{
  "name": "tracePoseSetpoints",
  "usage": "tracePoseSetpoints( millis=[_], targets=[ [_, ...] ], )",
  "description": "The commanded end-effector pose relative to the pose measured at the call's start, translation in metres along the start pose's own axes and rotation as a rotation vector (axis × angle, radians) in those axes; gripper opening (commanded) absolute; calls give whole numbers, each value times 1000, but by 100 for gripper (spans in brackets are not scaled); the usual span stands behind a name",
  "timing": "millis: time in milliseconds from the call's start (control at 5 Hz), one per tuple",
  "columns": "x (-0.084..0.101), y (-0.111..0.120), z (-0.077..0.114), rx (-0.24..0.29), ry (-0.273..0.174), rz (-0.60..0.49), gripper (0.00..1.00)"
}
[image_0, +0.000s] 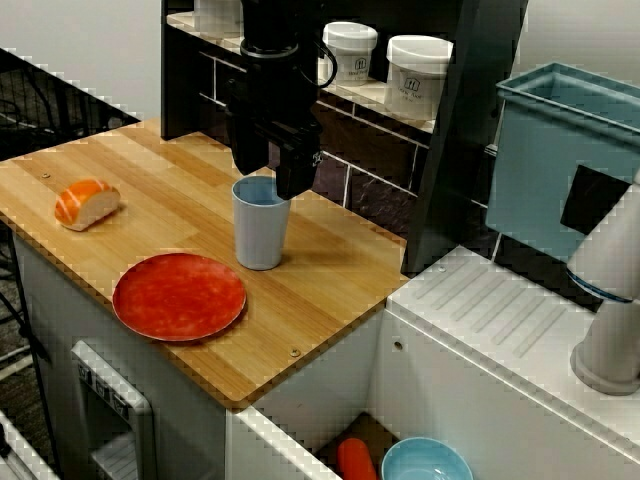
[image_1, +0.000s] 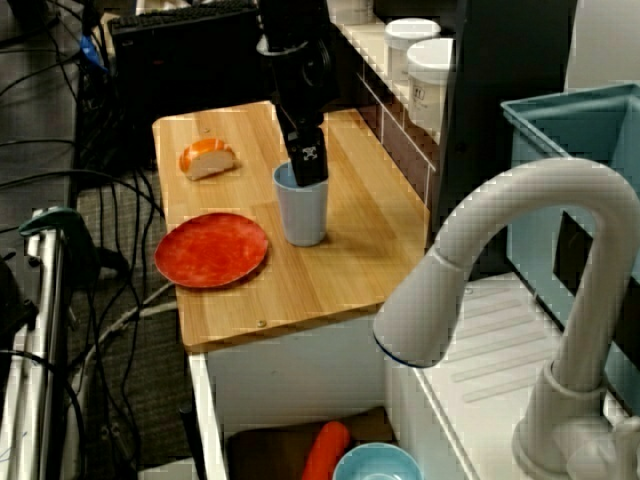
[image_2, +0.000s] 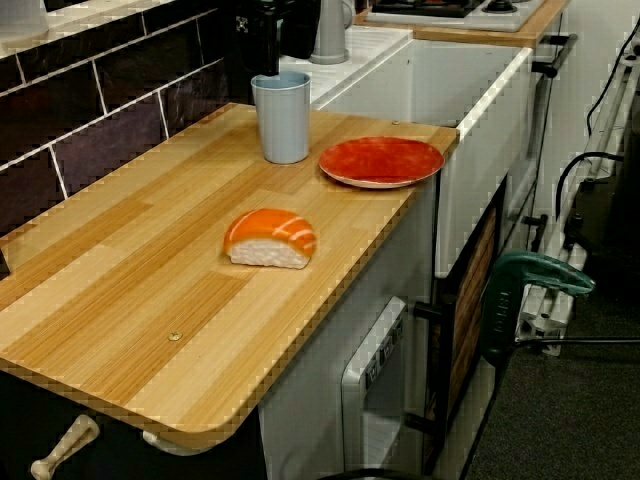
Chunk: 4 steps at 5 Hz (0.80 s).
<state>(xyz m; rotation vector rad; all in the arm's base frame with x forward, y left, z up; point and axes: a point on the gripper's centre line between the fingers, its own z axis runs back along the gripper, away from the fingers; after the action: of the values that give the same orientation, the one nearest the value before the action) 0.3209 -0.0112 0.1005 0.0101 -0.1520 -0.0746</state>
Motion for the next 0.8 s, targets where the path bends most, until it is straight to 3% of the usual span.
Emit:
tracePoseSetpoints(
  millis=[0,200,400,600],
  targets=[
    [0,0,0,0,0,0,100],
    [17,-27,19,57,-23,-132,100],
    [24,-41,35,63,-53,-300,100],
    [27,-56,39,25,-43,-498,100]
  ],
)
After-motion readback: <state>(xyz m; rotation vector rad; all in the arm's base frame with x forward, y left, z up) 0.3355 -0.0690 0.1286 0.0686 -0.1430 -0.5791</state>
